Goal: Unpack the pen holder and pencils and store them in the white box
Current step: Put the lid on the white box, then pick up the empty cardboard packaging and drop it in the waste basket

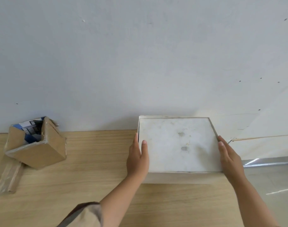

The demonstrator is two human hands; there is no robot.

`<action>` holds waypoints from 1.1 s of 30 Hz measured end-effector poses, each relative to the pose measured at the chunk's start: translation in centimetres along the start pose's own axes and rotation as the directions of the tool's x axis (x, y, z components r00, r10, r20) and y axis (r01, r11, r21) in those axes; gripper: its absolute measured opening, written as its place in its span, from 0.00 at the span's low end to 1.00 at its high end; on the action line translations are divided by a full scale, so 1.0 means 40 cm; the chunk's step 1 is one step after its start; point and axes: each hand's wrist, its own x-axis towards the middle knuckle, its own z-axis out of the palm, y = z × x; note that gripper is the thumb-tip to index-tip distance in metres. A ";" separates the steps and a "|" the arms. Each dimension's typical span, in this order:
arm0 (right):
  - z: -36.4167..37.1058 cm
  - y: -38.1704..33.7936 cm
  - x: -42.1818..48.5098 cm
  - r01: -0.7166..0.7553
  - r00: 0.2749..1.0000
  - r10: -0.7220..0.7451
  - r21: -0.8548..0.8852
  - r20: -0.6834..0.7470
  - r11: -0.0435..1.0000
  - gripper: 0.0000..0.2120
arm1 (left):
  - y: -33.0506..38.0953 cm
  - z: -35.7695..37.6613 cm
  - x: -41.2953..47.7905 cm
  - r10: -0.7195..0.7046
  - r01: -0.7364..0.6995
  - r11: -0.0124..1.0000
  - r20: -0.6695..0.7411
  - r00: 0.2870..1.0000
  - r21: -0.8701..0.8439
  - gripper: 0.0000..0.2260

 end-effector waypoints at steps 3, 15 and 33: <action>-0.011 -0.004 0.046 -0.011 1.000 0.011 -0.009 0.012 1.000 0.21 | 0.018 0.033 0.021 -0.002 0.001 1.000 -0.032 0.999 -0.008 0.22; -0.015 -0.034 0.107 0.020 0.995 0.024 -0.443 0.094 0.896 0.29 | 0.036 0.012 0.061 -0.057 0.060 0.998 0.133 0.989 -0.016 0.26; 0.712 -0.618 -0.325 0.664 0.578 -0.596 0.104 0.558 0.741 0.27 | -0.390 -0.763 -0.037 0.036 0.286 0.891 -0.683 0.729 0.352 0.33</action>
